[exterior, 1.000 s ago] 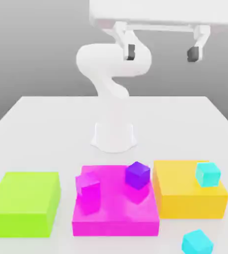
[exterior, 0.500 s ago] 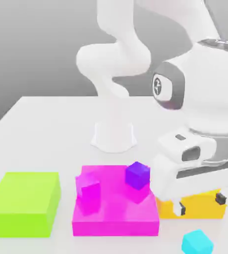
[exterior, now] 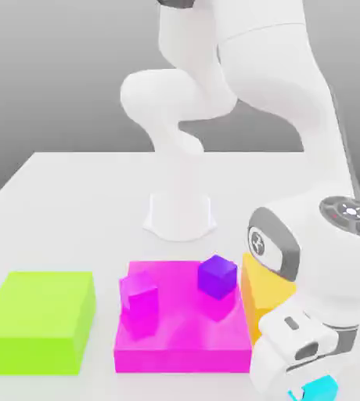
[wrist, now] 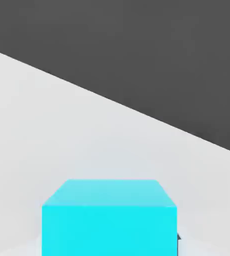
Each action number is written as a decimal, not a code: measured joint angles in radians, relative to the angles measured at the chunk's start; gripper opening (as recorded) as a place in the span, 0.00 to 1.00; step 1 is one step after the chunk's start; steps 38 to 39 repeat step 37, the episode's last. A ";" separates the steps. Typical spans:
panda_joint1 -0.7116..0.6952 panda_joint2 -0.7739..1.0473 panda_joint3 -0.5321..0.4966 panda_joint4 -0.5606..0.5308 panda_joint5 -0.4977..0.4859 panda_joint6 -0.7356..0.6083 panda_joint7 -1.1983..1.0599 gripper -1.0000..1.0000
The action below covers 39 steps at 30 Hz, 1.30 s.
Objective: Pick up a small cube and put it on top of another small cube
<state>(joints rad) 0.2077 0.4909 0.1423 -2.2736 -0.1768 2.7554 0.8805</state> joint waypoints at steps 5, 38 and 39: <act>-0.031 -0.170 0.032 -0.063 0.048 -0.107 -0.044 0.00; -0.055 -0.784 -0.058 -0.728 0.235 -0.047 -0.332 1.00; -0.055 -0.784 -0.058 -0.728 0.235 -0.047 -0.332 1.00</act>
